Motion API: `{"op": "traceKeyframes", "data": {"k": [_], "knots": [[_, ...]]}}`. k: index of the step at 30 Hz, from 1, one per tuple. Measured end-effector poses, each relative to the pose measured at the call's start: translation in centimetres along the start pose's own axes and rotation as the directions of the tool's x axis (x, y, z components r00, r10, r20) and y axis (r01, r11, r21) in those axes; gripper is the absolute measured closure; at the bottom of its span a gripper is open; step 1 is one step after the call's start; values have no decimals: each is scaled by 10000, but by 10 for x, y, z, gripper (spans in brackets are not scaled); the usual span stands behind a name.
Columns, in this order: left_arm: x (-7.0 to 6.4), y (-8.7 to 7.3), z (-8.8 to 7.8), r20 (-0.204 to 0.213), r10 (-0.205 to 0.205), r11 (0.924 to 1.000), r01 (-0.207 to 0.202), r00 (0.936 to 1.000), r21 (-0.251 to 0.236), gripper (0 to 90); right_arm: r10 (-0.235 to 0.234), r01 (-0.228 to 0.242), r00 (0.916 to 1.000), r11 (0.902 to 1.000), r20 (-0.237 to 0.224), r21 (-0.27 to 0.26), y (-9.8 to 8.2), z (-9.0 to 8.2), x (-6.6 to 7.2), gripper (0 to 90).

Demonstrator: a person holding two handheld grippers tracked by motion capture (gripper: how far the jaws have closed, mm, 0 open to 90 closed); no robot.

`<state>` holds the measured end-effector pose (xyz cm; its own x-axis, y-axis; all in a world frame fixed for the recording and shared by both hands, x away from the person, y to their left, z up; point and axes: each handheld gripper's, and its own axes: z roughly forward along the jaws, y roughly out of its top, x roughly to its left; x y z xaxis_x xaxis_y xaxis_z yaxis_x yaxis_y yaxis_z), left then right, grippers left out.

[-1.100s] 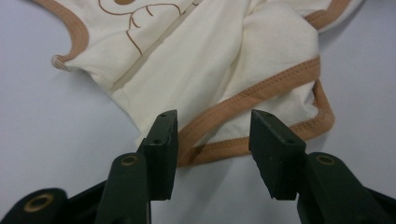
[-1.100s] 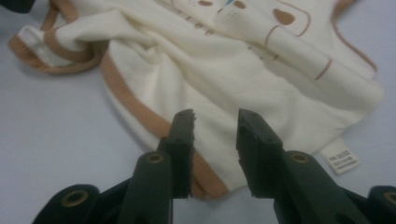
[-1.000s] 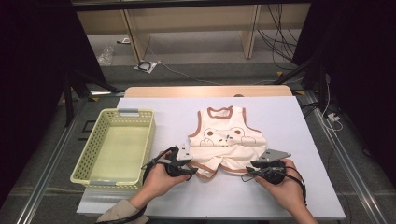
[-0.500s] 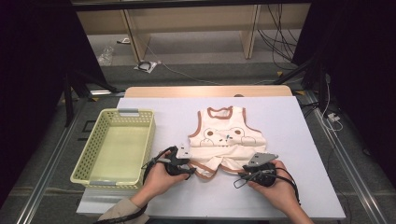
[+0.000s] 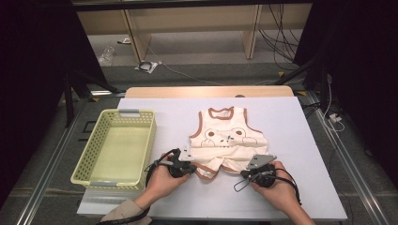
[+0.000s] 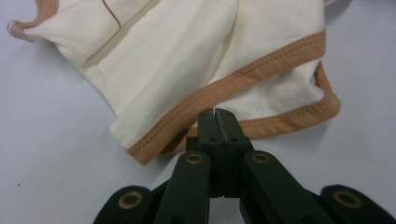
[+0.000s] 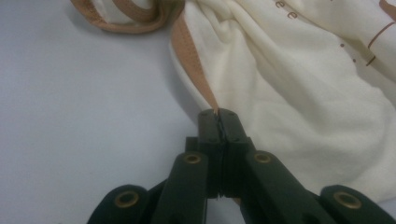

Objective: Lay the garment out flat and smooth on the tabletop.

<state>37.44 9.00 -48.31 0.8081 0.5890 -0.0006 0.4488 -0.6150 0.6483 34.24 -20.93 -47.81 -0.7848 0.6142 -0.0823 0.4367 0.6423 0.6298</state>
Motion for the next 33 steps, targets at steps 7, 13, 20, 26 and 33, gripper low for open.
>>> {"op": "traceKeyframes", "data": {"k": [7,13,20,26,33], "knots": [[1,0,-13,-6,-34,9998,34,10000,-182,900,109,-111,9999,9997,-69,-198,-3,-11,0,900],[-16,3,-12,554,788,9961,-764,9953,-440,742,89,-91,9998,9999,-168,-84,-5,-14,3,900],[-35,6,3,1336,1591,9872,-1565,9782,-298,516,72,-72,9998,10000,-205,-20,-5,-15,5,900],[-36,9,4,913,1488,9889,-1486,9846,-89,862,-30,30,9997,10000,-259,18,-5,-14,8,900],[-30,5,-22,1203,1176,9930,-1157,9857,-229,872,72,-68,9994,9999,-339,116,-10,-20,6,900]]}}
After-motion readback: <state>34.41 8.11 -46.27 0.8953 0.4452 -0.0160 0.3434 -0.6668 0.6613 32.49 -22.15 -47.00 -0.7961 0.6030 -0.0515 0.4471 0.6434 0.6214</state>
